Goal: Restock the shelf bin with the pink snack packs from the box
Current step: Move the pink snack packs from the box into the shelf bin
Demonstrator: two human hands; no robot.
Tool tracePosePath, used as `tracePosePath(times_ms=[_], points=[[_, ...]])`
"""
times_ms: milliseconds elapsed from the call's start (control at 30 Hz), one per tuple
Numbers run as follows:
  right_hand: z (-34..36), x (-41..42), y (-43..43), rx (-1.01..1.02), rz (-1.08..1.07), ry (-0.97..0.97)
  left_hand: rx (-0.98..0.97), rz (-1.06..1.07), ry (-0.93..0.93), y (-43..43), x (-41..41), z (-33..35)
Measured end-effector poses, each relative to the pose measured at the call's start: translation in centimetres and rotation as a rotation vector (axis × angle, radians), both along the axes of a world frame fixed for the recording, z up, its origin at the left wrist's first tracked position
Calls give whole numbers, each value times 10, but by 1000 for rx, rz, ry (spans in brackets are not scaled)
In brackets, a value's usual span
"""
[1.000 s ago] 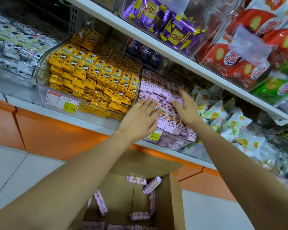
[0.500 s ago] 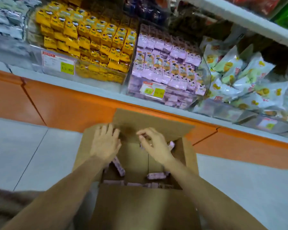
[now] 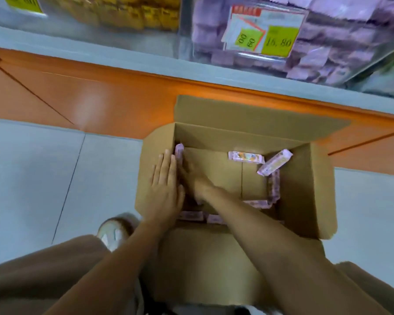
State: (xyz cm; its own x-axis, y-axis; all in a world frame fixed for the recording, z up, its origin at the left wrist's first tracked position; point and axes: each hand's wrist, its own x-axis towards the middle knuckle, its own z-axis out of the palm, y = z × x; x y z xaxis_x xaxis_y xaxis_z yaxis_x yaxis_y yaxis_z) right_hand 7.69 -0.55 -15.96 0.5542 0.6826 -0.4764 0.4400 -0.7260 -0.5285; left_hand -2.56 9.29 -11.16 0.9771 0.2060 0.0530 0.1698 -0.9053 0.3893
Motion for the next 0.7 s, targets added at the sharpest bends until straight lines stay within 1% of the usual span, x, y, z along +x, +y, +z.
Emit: tracePosePath(times_ms=[67,133,200,233,300,333,467,500,600,633,700], points=[[-19,-1,-3,-3,133,-53,-18,-7,-6,0,0,-1],[-28,-2,-19,-9,164,-142,-38,-11,-7,0,0,-1],[-26,2,-42,-6,75,-243,-48,-24,-2,0,-1,-1],[-26,7,-53,-36,20,-283,-47,-29,3,0,-1,-1],[-21,14,-69,-90,-43,-305,-40,-34,18,0,-1,0],[-20,16,-72,-88,-33,-306,-35,-31,24,0,-1,1],[-14,7,-46,52,161,-299,-27,-11,28,-1,-2,1],[-15,1,-33,30,233,-288,-28,-3,29,-1,-2,1],[-27,-14,-10,-204,432,-250,-26,9,36,-1,-2,2],[-32,-14,-11,-249,454,-259,-27,8,39,-2,-2,2],[-39,-9,-24,-244,463,-295,-36,4,47,-1,-2,2]])
